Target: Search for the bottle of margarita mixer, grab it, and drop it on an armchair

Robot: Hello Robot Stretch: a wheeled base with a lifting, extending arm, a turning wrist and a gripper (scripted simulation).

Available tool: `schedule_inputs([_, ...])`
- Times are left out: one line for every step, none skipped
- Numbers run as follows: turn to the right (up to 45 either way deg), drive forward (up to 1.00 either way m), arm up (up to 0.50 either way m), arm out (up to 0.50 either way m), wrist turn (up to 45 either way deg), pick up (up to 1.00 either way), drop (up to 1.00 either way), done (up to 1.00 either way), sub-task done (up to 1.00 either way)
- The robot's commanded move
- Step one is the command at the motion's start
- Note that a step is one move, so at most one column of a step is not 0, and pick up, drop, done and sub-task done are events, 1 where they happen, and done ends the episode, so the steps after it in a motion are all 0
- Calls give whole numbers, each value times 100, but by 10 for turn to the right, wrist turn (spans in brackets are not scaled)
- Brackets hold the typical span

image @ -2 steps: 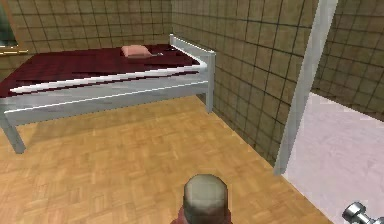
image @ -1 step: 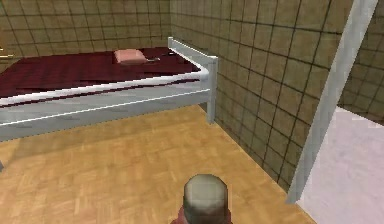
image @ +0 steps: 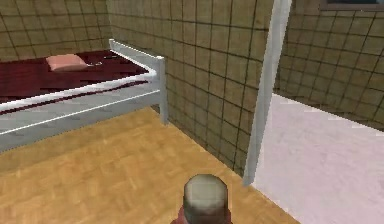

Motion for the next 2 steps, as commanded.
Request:
schedule_inputs([0, 30, 0, 0, 0, 0, 0, 0, 0])
schedule_inputs([450, 0, 0, 0, 0, 0, 0, 0, 0])
